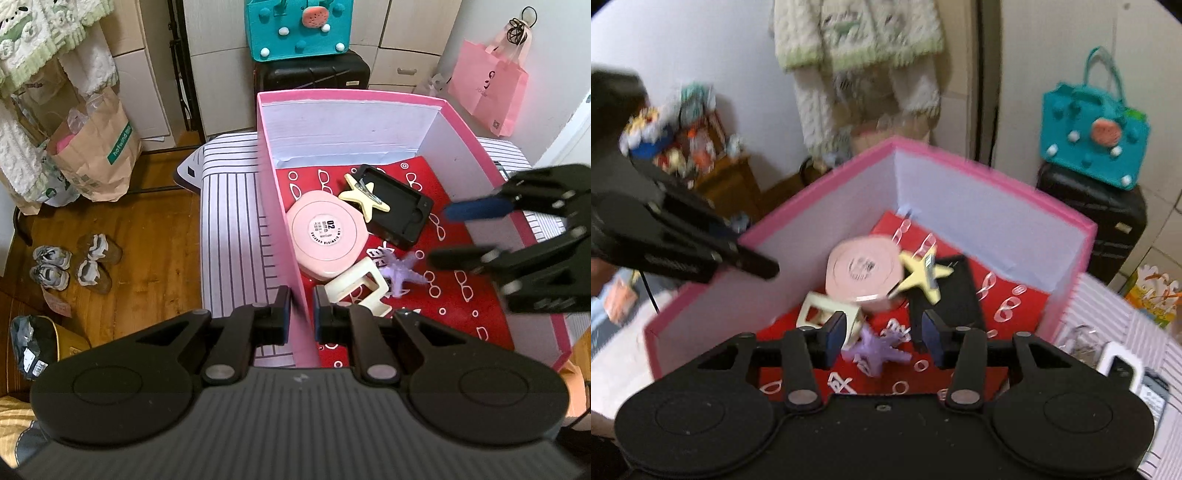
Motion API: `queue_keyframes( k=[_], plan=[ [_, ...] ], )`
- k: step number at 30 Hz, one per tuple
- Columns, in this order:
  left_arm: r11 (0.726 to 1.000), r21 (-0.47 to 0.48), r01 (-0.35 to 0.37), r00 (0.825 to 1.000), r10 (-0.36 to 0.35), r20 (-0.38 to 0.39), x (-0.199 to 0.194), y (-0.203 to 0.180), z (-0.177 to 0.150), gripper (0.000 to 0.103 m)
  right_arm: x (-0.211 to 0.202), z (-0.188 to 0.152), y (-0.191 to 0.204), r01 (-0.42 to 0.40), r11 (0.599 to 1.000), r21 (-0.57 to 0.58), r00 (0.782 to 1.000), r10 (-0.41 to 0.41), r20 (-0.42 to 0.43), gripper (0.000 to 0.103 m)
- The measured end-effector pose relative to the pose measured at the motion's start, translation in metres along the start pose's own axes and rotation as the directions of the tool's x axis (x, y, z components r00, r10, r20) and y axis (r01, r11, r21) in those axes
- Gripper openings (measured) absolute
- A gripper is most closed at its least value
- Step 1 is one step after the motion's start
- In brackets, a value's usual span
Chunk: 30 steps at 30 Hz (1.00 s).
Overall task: Organize rigid objects
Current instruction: 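Carry the purple starfish into the pink box and open the right gripper, then return the right gripper to the bed and grasp the grey device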
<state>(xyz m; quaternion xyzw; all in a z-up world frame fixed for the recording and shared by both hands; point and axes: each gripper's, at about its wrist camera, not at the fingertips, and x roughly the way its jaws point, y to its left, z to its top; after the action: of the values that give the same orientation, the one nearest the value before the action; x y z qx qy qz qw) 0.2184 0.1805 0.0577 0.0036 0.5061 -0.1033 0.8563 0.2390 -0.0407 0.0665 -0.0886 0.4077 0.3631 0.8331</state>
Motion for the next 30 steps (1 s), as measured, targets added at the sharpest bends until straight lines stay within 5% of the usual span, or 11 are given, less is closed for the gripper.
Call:
queue_keyframes(
  k=[11,20,30],
  plan=[
    [1.0,-0.018,0.007,1.0,-0.007,0.006,0.0,0.003,0.0,0.011,-0.093,-0.042,-0.041,0.154,0.98,0.123,0.971,-0.173,0.166,0.063],
    [0.998,-0.056,0.012,1.0,-0.011,0.02,-0.001,0.004,-0.003,0.012,-0.126,-0.095,-0.086,0.245,0.946,0.213,0.913,-0.299,0.279,0.063],
    [0.997,-0.07,-0.022,1.0,0.023,0.015,0.0,-0.001,-0.002,0.012,-0.099,-0.131,-0.135,0.397,0.887,0.234,0.868,-0.446,0.218,0.063]
  ],
)
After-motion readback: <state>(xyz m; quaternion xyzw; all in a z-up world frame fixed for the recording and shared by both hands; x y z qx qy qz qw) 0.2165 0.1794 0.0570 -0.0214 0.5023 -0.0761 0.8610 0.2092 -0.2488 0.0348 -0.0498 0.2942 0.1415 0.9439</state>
